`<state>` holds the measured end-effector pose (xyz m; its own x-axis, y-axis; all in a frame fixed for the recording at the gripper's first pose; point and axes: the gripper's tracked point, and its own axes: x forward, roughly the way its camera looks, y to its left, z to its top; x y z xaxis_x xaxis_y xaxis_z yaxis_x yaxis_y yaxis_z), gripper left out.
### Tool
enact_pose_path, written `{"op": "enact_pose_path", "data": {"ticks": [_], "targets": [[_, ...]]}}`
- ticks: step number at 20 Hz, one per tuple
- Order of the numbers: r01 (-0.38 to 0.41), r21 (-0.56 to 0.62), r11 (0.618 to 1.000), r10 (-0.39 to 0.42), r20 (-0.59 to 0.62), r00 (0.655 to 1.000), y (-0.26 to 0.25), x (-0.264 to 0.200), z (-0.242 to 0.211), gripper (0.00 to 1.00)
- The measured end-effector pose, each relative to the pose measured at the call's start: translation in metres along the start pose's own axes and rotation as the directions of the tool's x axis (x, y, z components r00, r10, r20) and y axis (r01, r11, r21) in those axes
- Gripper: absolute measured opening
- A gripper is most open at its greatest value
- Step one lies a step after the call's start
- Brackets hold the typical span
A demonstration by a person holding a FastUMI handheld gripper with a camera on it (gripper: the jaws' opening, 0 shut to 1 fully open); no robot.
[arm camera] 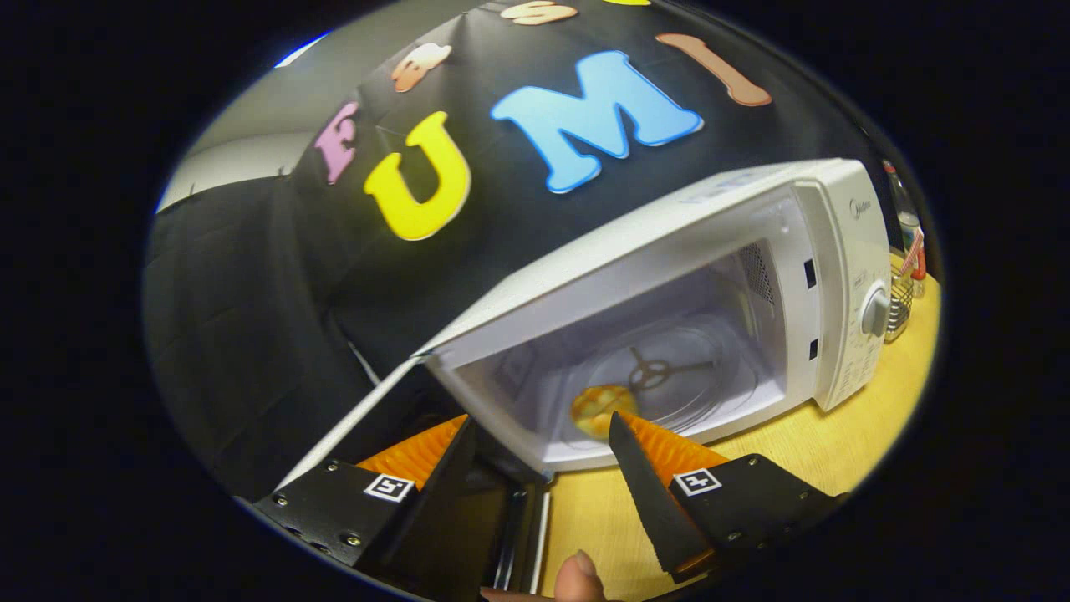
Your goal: Open the microwave, put the food inside, and close the microwave door.
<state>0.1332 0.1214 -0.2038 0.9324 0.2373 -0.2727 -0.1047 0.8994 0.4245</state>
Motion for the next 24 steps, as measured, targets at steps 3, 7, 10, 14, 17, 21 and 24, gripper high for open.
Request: {"op": "enact_pose_path", "data": {"ticks": [3, 7, 10, 14, 17, 21, 24], "targets": [[-0.145, -0.084, 0.986, 0.149, 0.034, 0.988, 0.065, -0.092, -0.001, 0.97], [-0.289, -0.201, 0.936, 0.312, 0.095, 0.945, 0.138, -0.180, -0.017, 0.97], [-0.383, -0.273, 0.883, 0.403, 0.022, 0.915, 0.175, -0.199, -0.057, 0.96], [-0.399, -0.477, 0.783, 0.426, -0.055, 0.903, 0.200, -0.181, -0.107, 0.93], [-0.435, -0.531, 0.727, 0.443, -0.122, 0.888, 0.213, -0.168, -0.153, 0.94], [-0.422, -0.503, 0.754, 0.377, -0.196, 0.905, 0.204, -0.144, -0.186, 0.94], [-0.326, -0.547, 0.771, 0.300, -0.139, 0.944, 0.179, -0.126, -0.182, 0.80]]}}
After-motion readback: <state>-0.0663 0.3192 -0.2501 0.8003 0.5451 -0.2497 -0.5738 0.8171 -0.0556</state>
